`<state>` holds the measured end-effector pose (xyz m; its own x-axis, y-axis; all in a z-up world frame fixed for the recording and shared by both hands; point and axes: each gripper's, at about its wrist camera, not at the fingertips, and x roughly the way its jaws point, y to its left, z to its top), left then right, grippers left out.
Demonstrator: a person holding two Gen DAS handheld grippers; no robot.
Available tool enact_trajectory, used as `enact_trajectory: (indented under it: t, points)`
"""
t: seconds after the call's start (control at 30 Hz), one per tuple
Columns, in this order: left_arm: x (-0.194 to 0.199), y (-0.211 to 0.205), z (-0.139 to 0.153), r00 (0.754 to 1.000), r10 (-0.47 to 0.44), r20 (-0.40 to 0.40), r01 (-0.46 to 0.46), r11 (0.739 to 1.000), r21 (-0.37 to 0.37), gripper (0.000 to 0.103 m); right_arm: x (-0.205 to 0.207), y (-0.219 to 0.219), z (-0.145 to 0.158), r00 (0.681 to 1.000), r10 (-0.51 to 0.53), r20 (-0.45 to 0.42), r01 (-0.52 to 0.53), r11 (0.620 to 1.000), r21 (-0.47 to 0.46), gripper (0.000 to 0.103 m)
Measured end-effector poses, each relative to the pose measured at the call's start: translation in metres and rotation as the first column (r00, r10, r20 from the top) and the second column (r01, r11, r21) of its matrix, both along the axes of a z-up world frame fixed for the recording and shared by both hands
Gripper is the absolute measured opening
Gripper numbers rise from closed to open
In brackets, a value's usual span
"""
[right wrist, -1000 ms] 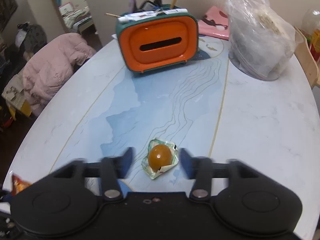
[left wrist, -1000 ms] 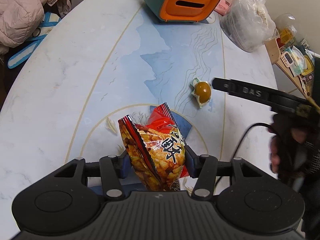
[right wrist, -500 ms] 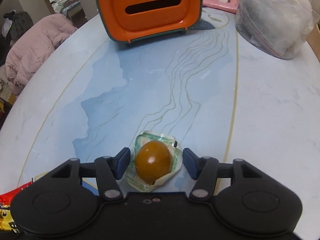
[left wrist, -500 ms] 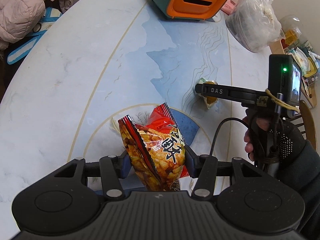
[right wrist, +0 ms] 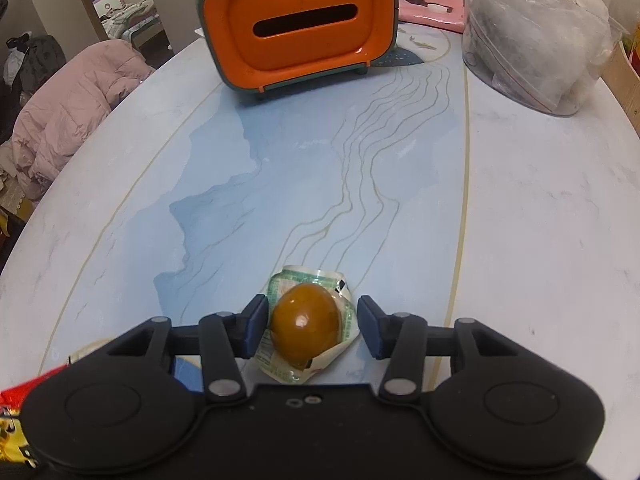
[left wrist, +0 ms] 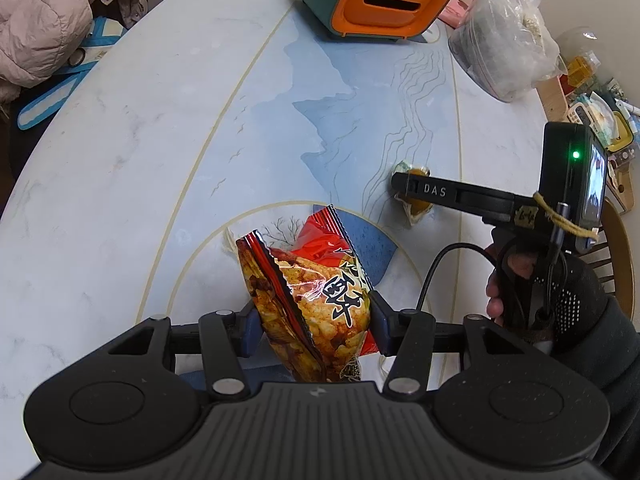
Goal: Organize snacks
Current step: 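Carry the orange chip bag and yolk snack over the box with both tools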
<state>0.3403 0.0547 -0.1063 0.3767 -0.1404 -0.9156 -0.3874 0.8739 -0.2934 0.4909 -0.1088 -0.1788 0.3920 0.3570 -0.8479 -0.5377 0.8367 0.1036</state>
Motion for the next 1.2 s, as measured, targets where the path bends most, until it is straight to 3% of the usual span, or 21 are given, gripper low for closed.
enact_trajectory:
  t: [0.23,0.5,0.87,1.2]
  points:
    - [-0.011,-0.002,0.012,1.000,-0.003,0.015,0.003,1.000,0.002,0.052,-0.020,-0.010,0.020,1.000,0.007,-0.010,-0.007,0.999,0.041,0.048]
    - [-0.036,-0.010,0.045,0.998,-0.049,0.043,0.048,0.999,0.025,0.052,-0.069,-0.038,0.070,1.000,0.019,0.005,-0.019,0.996,0.089,0.048]
    - [-0.101,-0.039,0.101,0.985,-0.165,0.058,0.160,0.984,0.084,0.052,-0.182,-0.084,0.150,0.997,0.002,0.075,-0.013,0.989,0.148,0.048]
    - [-0.177,-0.052,0.128,0.958,-0.271,0.097,0.259,0.959,0.118,0.052,-0.289,-0.108,0.174,0.995,-0.024,0.094,0.007,0.984,0.180,0.048]
